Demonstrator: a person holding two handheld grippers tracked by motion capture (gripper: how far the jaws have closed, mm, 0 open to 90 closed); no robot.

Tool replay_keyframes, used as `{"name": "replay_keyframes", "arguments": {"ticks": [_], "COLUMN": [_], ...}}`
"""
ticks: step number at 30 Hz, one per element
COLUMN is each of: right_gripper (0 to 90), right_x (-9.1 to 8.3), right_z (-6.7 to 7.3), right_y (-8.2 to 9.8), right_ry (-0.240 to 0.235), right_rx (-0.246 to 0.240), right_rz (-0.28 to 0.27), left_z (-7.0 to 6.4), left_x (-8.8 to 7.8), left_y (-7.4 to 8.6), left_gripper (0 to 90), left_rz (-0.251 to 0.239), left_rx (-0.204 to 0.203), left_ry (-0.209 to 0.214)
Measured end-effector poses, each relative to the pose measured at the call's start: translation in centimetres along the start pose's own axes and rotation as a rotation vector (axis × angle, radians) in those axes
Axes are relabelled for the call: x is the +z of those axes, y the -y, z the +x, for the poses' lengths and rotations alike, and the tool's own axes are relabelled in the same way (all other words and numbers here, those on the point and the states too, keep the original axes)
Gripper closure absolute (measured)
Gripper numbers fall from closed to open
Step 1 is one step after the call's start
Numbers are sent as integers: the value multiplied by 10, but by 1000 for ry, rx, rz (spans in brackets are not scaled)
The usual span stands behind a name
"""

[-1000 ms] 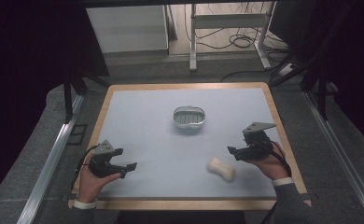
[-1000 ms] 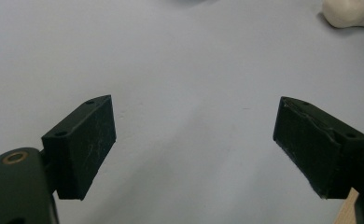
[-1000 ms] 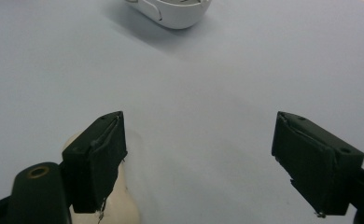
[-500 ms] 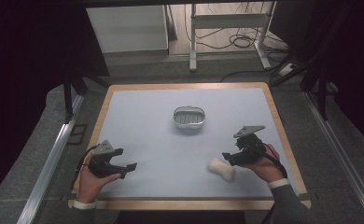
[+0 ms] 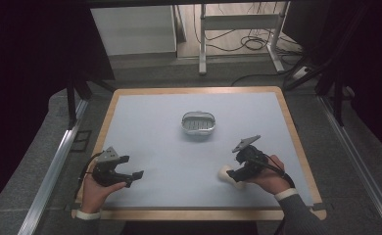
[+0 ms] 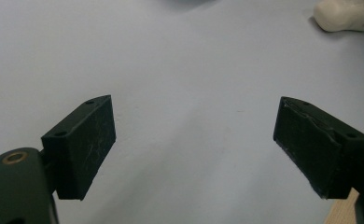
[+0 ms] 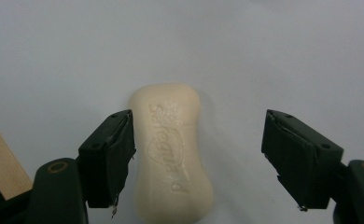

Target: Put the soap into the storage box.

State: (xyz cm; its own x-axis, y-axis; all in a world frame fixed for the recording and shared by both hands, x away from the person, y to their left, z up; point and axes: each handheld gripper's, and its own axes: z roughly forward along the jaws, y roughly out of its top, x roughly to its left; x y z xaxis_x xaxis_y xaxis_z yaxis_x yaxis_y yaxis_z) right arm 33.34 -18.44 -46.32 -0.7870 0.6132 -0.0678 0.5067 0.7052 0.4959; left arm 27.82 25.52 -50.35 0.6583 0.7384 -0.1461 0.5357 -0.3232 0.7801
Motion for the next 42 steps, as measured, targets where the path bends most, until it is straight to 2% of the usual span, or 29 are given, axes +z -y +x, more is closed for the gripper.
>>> {"name": "replay_keyframes", "arguments": {"ticks": [11,16,25,29,35,42], "right_gripper": [289,297,373,466,490,491], "right_x": [20,27,35,38,37,27], "right_z": [10,11,13,13,12,8], "right_y": [-3,-3,-8,-7,-10,-15], "right_ry": [-35,-31,-30,-31,-39,-35], "right_rx": [-18,-17,-27,-33,-46,-55], "right_rz": [120,170,247,283,307,272], "left_z": [0,0,0,1,1,0], "left_x": [0,1,1,0,0,0], "left_y": [0,0,0,1,0,0], "left_gripper": [134,134,134,134,134,134], "left_rz": [2,3,5,3,4,4], "left_rx": [2,3,2,1,1,2], "left_ry": [3,3,2,0,0,0]}}
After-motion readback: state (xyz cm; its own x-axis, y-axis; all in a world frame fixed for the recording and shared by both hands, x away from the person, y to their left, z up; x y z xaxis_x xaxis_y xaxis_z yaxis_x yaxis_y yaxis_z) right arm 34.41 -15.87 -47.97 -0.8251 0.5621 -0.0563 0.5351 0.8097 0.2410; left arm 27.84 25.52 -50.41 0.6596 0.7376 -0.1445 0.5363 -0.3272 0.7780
